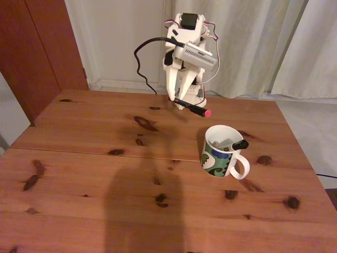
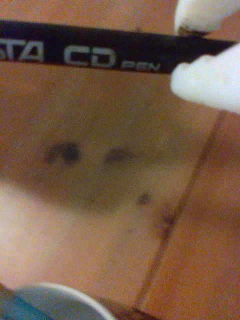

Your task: Clean up the desk and place the pens and markers into the cup

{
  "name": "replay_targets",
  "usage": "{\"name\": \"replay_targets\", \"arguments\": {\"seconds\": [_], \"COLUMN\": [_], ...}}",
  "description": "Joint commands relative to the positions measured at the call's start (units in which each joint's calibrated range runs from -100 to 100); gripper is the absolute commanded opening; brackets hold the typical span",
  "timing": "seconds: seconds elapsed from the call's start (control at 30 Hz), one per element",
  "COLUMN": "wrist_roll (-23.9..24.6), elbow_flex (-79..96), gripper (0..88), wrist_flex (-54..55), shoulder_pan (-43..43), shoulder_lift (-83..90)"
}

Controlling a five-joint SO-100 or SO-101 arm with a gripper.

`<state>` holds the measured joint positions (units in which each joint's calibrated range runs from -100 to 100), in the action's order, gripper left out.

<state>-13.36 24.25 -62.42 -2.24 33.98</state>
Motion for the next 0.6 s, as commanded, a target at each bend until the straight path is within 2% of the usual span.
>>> {"name": "replay_targets", "arguments": {"seconds": [0.0, 0.1, 0.27, 0.57], "wrist_roll": [0.4, 0.5, 3.3, 3.4], "elbow_flex": [5.7, 11.2, 17.0, 26.1], "gripper": [0.6, 0.7, 0.9, 0.9], "wrist_flex": [10.1, 16.8, 26.3, 32.8], "shoulder_pan": [1.7, 3.0, 5.1, 10.3], "shoulder_lift": [5.2, 7.8, 12.0, 19.8]}}
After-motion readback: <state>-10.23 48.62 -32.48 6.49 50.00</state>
